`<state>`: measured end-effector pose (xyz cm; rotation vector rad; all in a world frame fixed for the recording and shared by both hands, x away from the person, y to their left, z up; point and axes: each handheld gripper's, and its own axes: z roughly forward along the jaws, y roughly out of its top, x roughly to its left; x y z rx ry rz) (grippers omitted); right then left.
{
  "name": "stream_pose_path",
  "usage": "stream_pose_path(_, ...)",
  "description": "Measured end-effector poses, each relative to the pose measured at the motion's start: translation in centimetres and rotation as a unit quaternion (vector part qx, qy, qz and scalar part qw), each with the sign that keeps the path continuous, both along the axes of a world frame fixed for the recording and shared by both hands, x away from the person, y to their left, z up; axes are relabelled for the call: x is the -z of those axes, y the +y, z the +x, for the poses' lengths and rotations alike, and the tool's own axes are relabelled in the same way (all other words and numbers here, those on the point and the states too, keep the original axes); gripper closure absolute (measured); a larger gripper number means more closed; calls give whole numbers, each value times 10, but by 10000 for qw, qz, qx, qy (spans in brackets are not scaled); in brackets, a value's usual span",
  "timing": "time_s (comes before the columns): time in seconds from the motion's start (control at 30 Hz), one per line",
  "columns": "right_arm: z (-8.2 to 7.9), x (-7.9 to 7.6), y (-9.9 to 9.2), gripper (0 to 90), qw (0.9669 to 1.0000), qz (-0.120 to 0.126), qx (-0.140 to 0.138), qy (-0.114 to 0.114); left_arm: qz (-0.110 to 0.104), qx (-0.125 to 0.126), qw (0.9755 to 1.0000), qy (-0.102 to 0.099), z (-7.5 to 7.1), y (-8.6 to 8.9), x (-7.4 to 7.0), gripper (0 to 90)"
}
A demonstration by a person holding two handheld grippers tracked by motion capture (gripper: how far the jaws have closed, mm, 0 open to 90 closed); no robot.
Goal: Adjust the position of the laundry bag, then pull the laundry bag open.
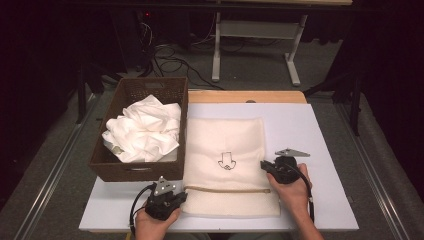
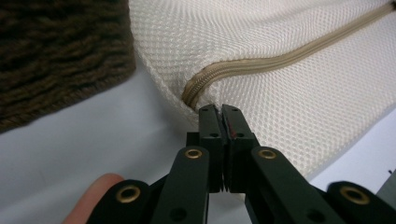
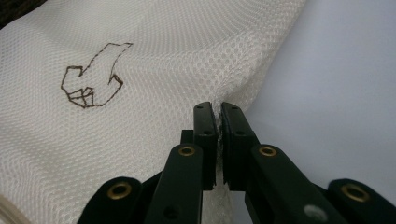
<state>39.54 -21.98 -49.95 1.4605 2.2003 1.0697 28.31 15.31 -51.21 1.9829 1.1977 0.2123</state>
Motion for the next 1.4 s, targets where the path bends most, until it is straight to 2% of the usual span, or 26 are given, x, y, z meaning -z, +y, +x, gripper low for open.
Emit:
stream_pose_path(0.07,0,0,0,830,10000,-7,16,-49,-19,18,10000,-54,-1,1,1,859)
stream_pose_path(0.1,0,0,-2,669,9999,68,10,-120,-39,20,9999,-91,-1,1,0,748)
stream_pose_path(0.13,0,0,-2,669,9999,68,10,-120,-74,25,9999,-120,-1,2,-2,748)
stream_pose_path(0.17,0,-4,-4,505,9994,-17,45,-332,-114,15,9998,-156,-2,2,-5,550)
stream_pose_path(0.2,0,-4,-4,505,9994,-17,45,-332,-153,46,9997,-180,-2,1,-7,550)
stream_pose_path(0.23,-3,-9,-7,370,9992,-106,119,-377,-71,113,9995,-293,-4,-3,-16,414)
stream_pose_path(0.27,-3,-9,-7,370,9992,-106,119,-377,-71,113,9995,-293,-4,-3,-16,337)
stream_pose_path(0.3,-5,-11,-9,308,9990,-109,216,-388,-55,151,9994,-297,-5,-6,-20,337)
stream_pose_path(0.33,-6,-13,-11,228,9990,-139,233,-353,-43,178,9994,-294,-4,-8,-23,238)
stream_pose_path(0.43,-9,-14,-16,103,9997,-28,223,-121,-129,406,9987,-284,-3,-18,-33,142)
stream_pose_path(0.5,-12,-14,-22,63,9996,204,135,117,-185,580,9977,-310,-1,-28,-38,91)
stream_pose_path(0.6,-15,-13,-22,62,9994,245,42,221,-217,702,9967,-329,1,-37,-41,82)
stream_pose_path(0.67,-17,-11,-21,77,9995,164,-19,284,-241,763,9963,-322,4,-46,-41,83)
stream_pose_path(0.77,-22,-9,-23,162,9990,231,-28,385,-255,859,9956,-289,9,-59,-41,94)
stream_pose_path(0.83,-24,-8,-25,180,9983,324,-71,485,-269,909,9951,-271,12,-67,-41,100)
stream_pose_path(0.93,-28,-6,-28,237,9981,302,-50,536,-277,1041,9938,-262,16,-83,-42,111)
stream_pose_path(1.1,-30,-2,-35,338,9961,518,-10,712,-302,1204,9920,-228,24,-104,-42,133)
stream_pose_path(1.33,-30,2,-38,447,9946,613,-20,841,-318,1450,9888,-167,31,-133,-40,156)
stream_pose_path(1.4,-29,3,-40,476,9927,780,-50,922,-286,1544,9875,-128,33,-140,-38,163)
